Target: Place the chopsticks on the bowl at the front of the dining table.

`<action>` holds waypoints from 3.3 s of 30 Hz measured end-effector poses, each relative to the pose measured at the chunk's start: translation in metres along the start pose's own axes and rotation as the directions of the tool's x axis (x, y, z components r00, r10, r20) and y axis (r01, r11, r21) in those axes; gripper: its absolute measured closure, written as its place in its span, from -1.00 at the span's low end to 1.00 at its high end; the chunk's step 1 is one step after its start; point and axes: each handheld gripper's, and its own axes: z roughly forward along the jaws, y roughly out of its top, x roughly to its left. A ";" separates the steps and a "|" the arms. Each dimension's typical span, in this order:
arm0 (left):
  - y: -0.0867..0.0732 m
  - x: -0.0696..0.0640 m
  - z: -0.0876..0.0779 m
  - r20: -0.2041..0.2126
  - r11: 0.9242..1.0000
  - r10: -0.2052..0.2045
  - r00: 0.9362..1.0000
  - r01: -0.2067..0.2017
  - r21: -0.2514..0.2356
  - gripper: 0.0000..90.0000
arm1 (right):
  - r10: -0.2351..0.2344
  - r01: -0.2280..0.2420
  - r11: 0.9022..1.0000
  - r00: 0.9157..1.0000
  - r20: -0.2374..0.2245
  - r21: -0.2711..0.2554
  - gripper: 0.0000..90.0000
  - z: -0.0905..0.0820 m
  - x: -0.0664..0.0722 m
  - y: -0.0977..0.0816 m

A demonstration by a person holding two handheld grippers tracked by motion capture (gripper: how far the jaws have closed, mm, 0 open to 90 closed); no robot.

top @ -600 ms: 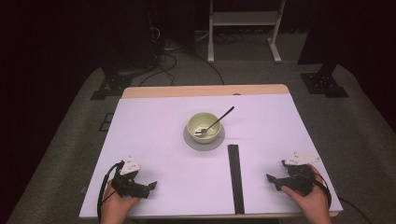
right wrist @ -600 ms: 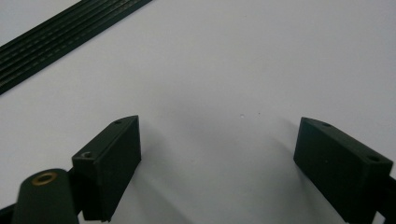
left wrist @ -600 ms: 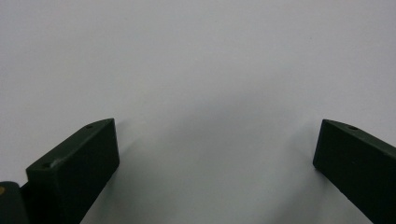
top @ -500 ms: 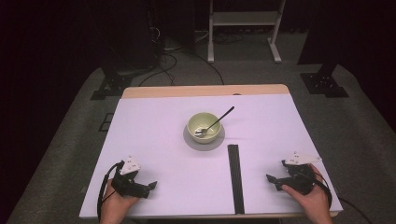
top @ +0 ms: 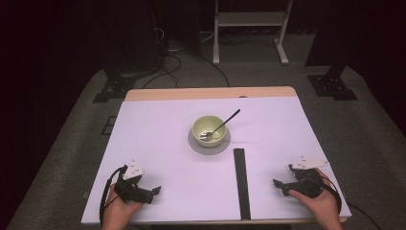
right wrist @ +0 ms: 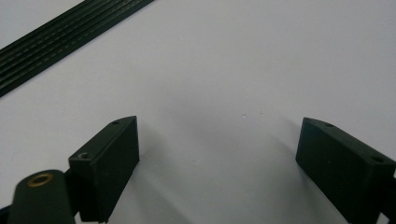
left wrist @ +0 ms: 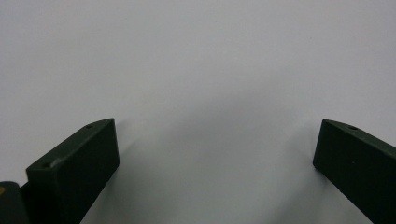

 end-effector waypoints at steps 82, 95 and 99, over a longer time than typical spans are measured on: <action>0.000 0.000 0.000 -0.002 1.000 0.001 1.000 -0.001 -0.001 -1.00 | -0.099 0.100 0.995 0.987 -0.129 0.000 -0.68 0.030 0.057 0.053; 0.000 0.000 0.000 -0.002 1.000 0.001 1.000 -0.001 -0.002 -1.00 | -0.126 0.131 0.991 0.983 -0.135 0.023 -0.68 0.038 0.064 0.054; 0.000 0.000 0.000 -0.002 1.000 0.001 1.000 -0.001 -0.002 -1.00 | -0.134 0.139 0.990 0.982 -0.131 0.029 -0.68 0.039 0.065 0.053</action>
